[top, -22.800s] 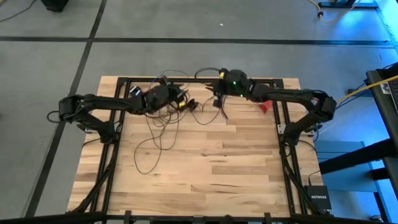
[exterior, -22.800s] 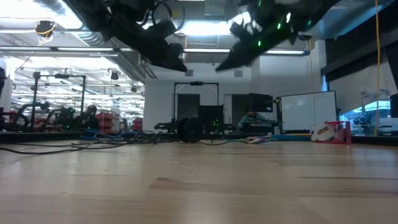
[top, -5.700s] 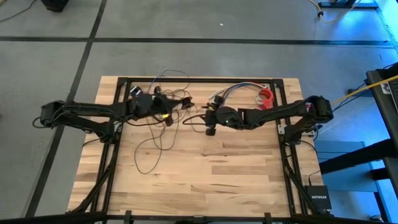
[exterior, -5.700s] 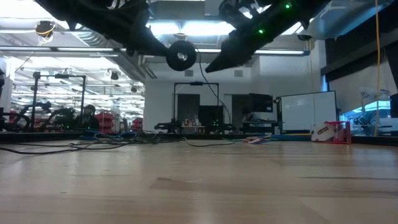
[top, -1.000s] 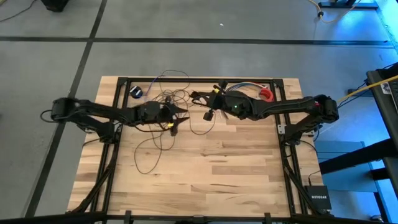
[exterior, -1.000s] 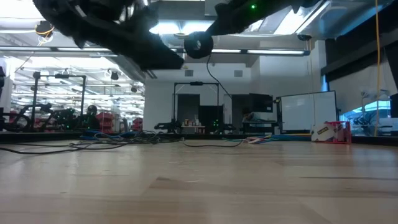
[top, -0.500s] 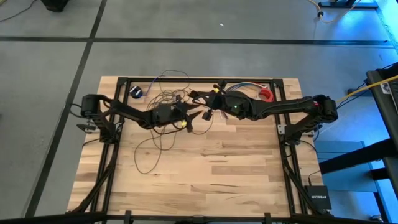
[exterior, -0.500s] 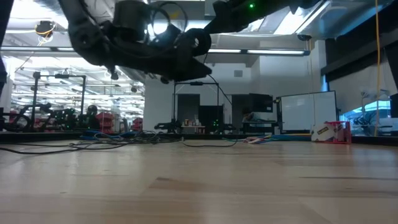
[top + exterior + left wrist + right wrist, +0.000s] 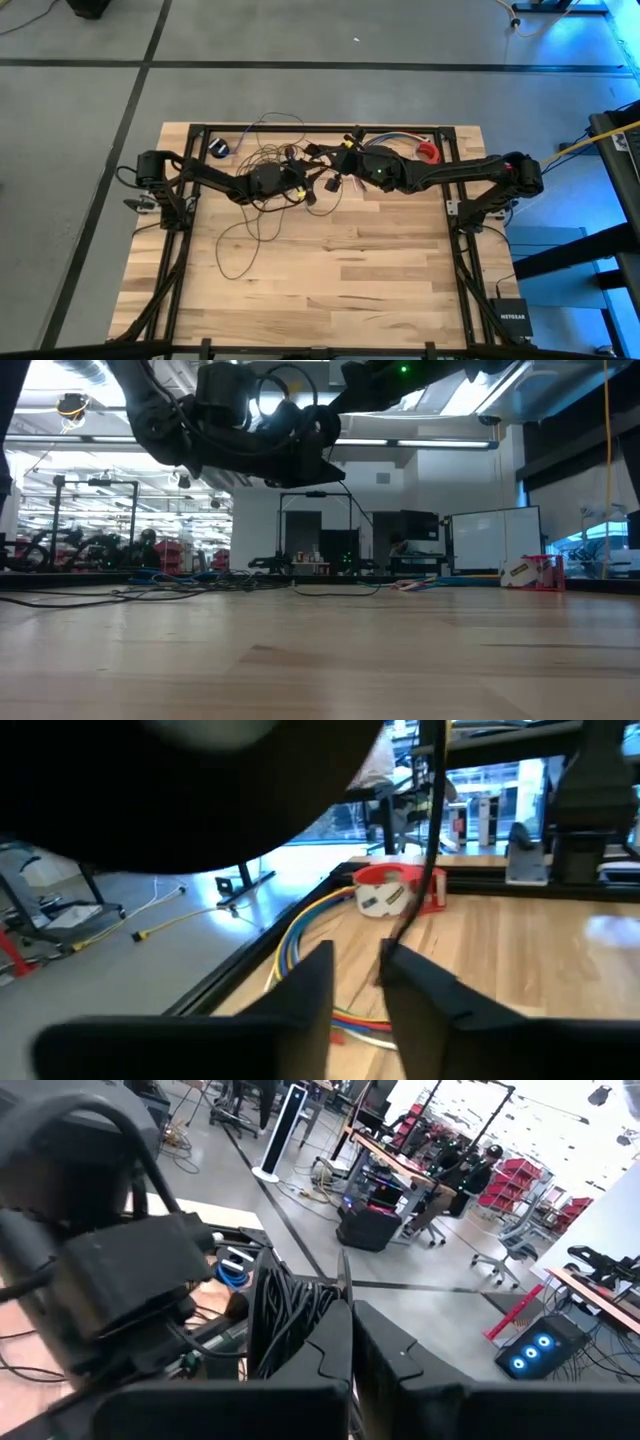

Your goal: Coiling cords

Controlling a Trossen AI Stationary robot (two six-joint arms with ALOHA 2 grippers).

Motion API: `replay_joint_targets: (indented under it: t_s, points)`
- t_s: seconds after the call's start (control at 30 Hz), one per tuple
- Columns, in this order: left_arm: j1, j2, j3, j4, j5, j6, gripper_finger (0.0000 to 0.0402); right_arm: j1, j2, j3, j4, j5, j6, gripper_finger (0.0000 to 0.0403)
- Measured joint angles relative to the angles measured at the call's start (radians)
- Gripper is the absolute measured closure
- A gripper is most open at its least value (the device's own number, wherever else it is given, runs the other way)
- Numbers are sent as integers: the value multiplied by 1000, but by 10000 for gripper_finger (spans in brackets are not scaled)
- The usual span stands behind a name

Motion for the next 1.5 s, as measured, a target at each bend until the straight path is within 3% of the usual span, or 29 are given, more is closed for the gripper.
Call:
replay_joint_targets:
  t_s: [0.17,0.3,0.7,1.03,1.1,1.3,1.5]
  points:
    - [3,0,0,-44,0,23,394,0,0,0,-21,-9,0,400]
    - [6,0,0,-112,-13,40,385,0,1,0,-53,-9,1,398]
    - [31,-53,0,-357,-240,167,396,0,1,0,-95,-9,0,399]
    - [31,-187,-2,-514,-244,171,400,0,1,0,-135,43,-3,399]
    - [31,-208,-2,-559,-218,117,400,0,1,0,-135,45,-3,400]
    - [30,-212,-2,-579,75,-89,374,0,1,0,-130,44,-3,399]
    - [22,-127,-3,-454,112,-170,308,0,1,0,-105,44,-16,399]
